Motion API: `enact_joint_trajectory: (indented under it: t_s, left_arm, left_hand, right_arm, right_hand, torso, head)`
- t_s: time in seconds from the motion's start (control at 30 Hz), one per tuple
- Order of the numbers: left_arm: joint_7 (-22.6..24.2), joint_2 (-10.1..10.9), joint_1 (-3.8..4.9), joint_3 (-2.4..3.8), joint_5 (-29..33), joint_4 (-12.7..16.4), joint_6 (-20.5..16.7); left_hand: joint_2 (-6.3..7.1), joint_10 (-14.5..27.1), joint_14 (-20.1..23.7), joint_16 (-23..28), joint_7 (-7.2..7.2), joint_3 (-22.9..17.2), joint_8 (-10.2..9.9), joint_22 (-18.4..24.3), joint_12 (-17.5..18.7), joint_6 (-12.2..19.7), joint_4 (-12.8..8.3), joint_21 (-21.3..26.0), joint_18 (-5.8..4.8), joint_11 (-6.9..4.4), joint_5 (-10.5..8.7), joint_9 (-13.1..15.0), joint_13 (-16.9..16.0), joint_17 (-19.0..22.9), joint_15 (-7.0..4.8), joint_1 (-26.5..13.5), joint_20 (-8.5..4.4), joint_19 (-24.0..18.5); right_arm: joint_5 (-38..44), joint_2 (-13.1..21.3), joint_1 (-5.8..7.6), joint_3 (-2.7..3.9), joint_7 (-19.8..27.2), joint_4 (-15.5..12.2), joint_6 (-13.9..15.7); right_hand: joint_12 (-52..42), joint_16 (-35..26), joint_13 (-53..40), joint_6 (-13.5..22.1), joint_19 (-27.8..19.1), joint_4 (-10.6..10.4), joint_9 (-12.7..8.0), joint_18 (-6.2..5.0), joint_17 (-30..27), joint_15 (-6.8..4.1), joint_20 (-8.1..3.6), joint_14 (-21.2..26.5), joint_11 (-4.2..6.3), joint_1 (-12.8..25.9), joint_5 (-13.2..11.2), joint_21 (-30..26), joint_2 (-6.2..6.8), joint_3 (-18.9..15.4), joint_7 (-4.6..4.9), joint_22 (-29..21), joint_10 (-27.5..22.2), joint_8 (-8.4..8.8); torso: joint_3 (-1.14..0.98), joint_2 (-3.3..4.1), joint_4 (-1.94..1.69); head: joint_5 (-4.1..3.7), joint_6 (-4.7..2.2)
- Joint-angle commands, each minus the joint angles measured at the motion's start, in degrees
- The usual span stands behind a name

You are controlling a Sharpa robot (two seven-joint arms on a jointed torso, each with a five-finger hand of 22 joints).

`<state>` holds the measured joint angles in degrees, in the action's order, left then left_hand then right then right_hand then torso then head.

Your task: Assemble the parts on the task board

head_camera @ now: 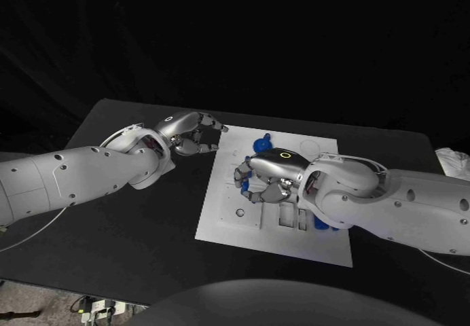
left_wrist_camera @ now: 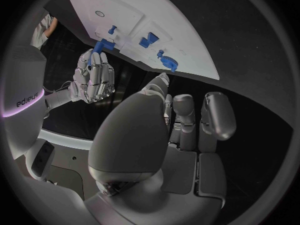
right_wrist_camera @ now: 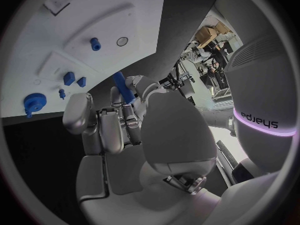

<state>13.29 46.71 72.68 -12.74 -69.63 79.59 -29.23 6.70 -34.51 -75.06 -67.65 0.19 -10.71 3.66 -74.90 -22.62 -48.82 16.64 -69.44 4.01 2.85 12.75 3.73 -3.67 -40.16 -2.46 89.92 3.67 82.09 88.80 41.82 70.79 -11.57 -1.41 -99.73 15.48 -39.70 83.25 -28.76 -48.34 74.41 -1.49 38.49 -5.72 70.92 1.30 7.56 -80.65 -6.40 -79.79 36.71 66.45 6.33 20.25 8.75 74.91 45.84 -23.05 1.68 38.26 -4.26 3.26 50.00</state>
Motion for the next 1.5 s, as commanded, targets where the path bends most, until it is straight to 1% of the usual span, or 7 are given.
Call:
enact_joint_trajectory:
  t_s: [0.03,0.2,0.37,0.57,0.8,1.07,1.5]
  left_arm:
    - [-0.05,-0.04,-0.03,0.06,0.32,0.03,0.83]
    - [-0.16,-0.07,-0.04,0.06,0.42,-0.17,0.86]
    - [-0.10,-0.40,-0.06,0.06,0.66,-0.47,0.99]
    - [-0.08,-0.50,-0.18,0.06,0.76,-0.63,1.15]
    - [-0.25,-0.36,-0.31,0.06,0.85,-0.79,1.41]
    - [-0.27,-0.50,-0.48,0.06,0.87,-0.89,1.67]
    - [-0.60,-0.33,-0.53,0.06,0.88,-0.92,2.07]
  left_hand:
    - [-0.51,-0.11,0.18,0.35,0.52,-0.40,0.01,-9.50,-0.14,-0.02,-0.06,0.23,0.20,0.30,0.27,0.02,-0.02,0.00,0.33,0.17,0.41,0.08]
    - [-0.54,-0.11,0.19,0.35,0.56,-0.44,0.00,-9.50,-0.13,0.00,-0.06,0.25,0.21,0.32,0.30,0.02,-0.02,-0.01,0.34,0.20,0.42,0.07]
    - [-0.56,-0.10,0.21,0.37,0.59,-0.48,0.00,-9.49,-0.12,0.02,-0.07,0.27,0.21,0.33,0.33,0.01,-0.02,0.03,0.35,0.25,0.43,0.07]
    - [-0.58,-0.09,0.21,0.37,0.63,-0.51,0.00,-9.50,-0.11,0.03,-0.08,0.26,0.21,0.35,0.35,0.01,-0.01,0.01,0.36,0.29,0.44,0.07]
    - [-0.58,-0.09,0.21,0.37,0.63,-0.51,0.00,-9.50,-0.11,0.03,-0.08,0.26,0.21,0.35,0.35,0.01,-0.01,0.01,0.36,0.29,0.44,0.07]
    - [-0.66,-0.06,0.27,0.44,0.74,-0.56,-0.02,-9.47,-0.09,0.16,-0.04,0.38,0.23,0.41,0.38,0.00,0.00,0.16,0.39,0.28,0.46,0.02]
    - [-0.68,-0.03,0.33,0.51,0.78,-0.58,-0.03,-9.43,-0.07,0.24,-0.03,0.51,0.26,0.43,0.39,-0.01,0.00,0.31,0.41,0.29,0.47,-0.03]
  right_arm:
    - [2.88,-1.07,-0.25,0.01,-1.19,0.28,-4.34]
    - [3.56,-2.73,-0.84,0.01,-1.42,0.36,-5.22]
    - [4.51,-3.90,-1.74,0.02,-1.48,0.75,-5.85]
    - [6.40,-3.81,-3.24,0.02,-1.59,1.13,-5.34]
    - [6.97,-3.10,-4.23,0.02,-1.58,0.93,-4.74]
    - [7.85,-3.06,-5.14,0.02,-1.27,1.21,-3.33]
    - [9.22,-2.90,-5.57,0.02,-1.52,1.63,-2.93]
  right_hand:
    - [0.01,0.07,-0.03,-0.13,-0.06,0.28,0.07,0.12,-0.03,-0.32,-0.35,0.05,1.60,0.21,-0.35,0.22,-0.39,0.01,-0.40,7.79,1.92,-0.27]
    - [0.07,0.09,0.00,-0.12,-0.02,0.30,0.06,0.13,0.02,-0.35,-0.37,0.01,1.62,0.25,-0.51,0.27,-0.40,0.05,-0.43,7.80,1.95,-0.23]
    - [0.12,0.12,0.02,-0.10,0.03,0.37,0.04,0.15,0.12,-0.37,-0.39,-0.05,1.65,0.21,-0.61,0.36,-0.42,0.11,-0.45,7.82,1.99,-0.19]
    - [0.26,0.05,0.08,0.05,0.07,0.50,-0.04,0.15,-0.07,-0.41,-0.43,0.02,1.66,0.19,-0.75,0.40,-0.37,0.22,-0.44,7.83,2.02,-0.01]
    - [0.46,0.04,0.17,0.30,0.11,0.64,-0.20,0.17,-0.06,-0.41,-0.47,-0.01,1.63,0.20,-0.83,0.47,-0.29,0.38,-0.38,7.85,2.07,0.33]
    - [0.58,0.05,0.22,0.44,0.20,0.80,-0.34,0.21,-0.02,-0.42,-0.49,-0.05,1.63,0.15,-0.81,0.61,-0.26,0.55,-0.35,7.89,2.18,0.59]
    - [0.70,0.02,0.28,0.49,0.16,0.87,-0.44,0.20,-0.10,-0.41,-0.50,-0.02,1.60,0.17,-0.82,0.57,-0.20,0.63,-0.32,7.87,2.19,0.75]
  torso:
    - [0.01,-0.02,-0.23]
    - [0.10,-0.01,-0.14]
    - [0.08,0.00,-0.15]
    - [-0.03,-0.01,-0.06]
    - [0.02,-0.08,0.03]
    - [-0.02,-0.06,-0.16]
    - [-0.02,-0.07,-0.10]
  head:
    - [0.23,0.00]
    - [0.22,0.00]
    - [0.15,0.00]
    - [0.43,0.00]
    - [0.32,0.00]
    - [0.04,0.00]
    - [0.22,0.00]
